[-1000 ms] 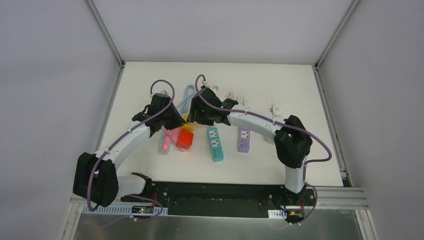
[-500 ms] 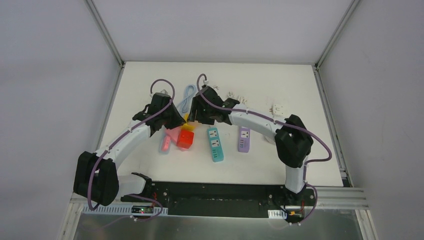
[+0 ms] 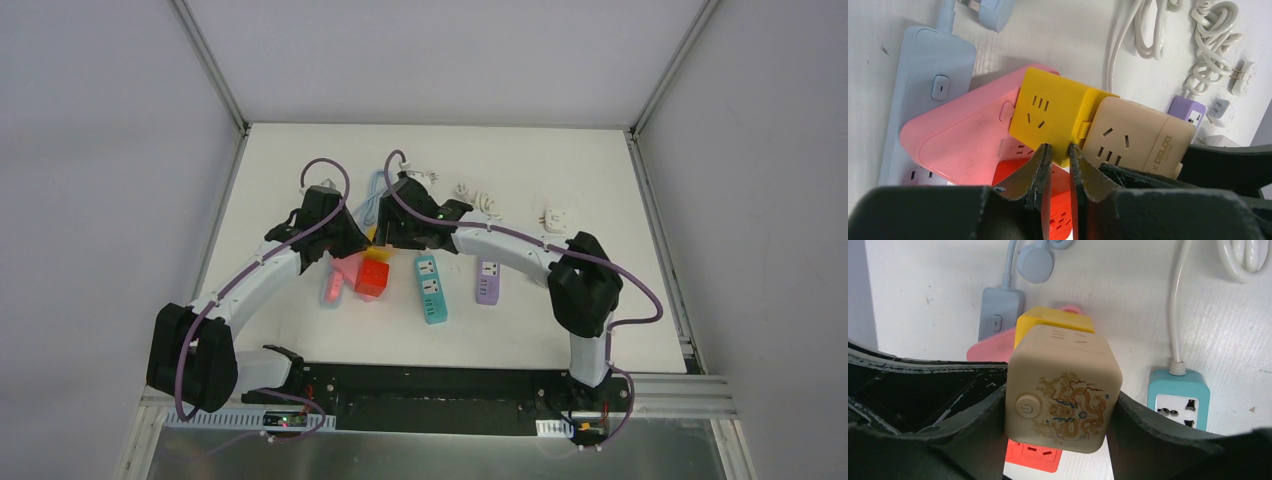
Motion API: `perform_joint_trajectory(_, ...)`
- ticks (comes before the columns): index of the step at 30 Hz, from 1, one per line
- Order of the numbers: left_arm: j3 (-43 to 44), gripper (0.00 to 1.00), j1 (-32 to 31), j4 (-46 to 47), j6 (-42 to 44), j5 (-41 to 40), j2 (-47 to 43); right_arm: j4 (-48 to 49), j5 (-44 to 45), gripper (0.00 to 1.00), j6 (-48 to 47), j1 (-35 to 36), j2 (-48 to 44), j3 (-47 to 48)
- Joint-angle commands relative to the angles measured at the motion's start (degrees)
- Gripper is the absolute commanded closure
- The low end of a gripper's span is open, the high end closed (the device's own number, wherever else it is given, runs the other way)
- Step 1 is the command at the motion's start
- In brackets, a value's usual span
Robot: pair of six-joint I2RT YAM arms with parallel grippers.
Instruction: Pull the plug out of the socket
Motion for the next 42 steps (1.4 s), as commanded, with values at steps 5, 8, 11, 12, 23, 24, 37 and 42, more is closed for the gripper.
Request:
perform_joint_trajectory(5, -5.0, 0.87, 0.1, -8.4, 1.4, -3.1, 3.0, 3.0, 0.5, 1.0, -1.9, 2.6, -4.6, 0.2)
perform_joint_trajectory(8, -5.0, 0.87, 0.1, -8.2, 1.3, -2.6, 3.3, -1.0, 3.7, 1.0, -3.3, 4.4, -1.9, 3.7)
perform_joint_trajectory(11, -5.3, 0.88, 0.1, -8.2, 1.3, -2.6, 3.0, 1.5, 2.1, 1.0, -3.6, 3.2, -5.5, 1.7)
perform_joint_trajectory(12, -5.3, 0.88, 0.1, -8.2, 1.3, -2.7, 2.9, 3.4, -0.1, 1.0, -3.1, 1.9, -7.3, 0.1)
perform_joint_trajectory(23, -5.9, 0.88, 0.1, -7.9, 1.2, -2.4, 3.1, 2.7, -0.7, 1.0, -5.4, 3.1, -4.8, 1.0)
perform_joint_trajectory(24, -6.0, 0.88, 0.1, -7.9, 1.3, -2.4, 3.2, 1.9, -0.3, 1.0, -5.6, 3.4, -4.6, 1.9)
perform_joint_trajectory(37, -5.9, 0.88, 0.1, -7.6, 1.5, -2.4, 4.2, 5.4, -6.7, 1.0, -5.1, 0.7, -6.4, -1.2)
perform_joint_trajectory(42, -5.5, 0.88, 0.1, -7.9, 1.7, -2.4, 4.3, 3.2, -3.8, 1.0, -6.8, 1.7, -6.3, 1.6)
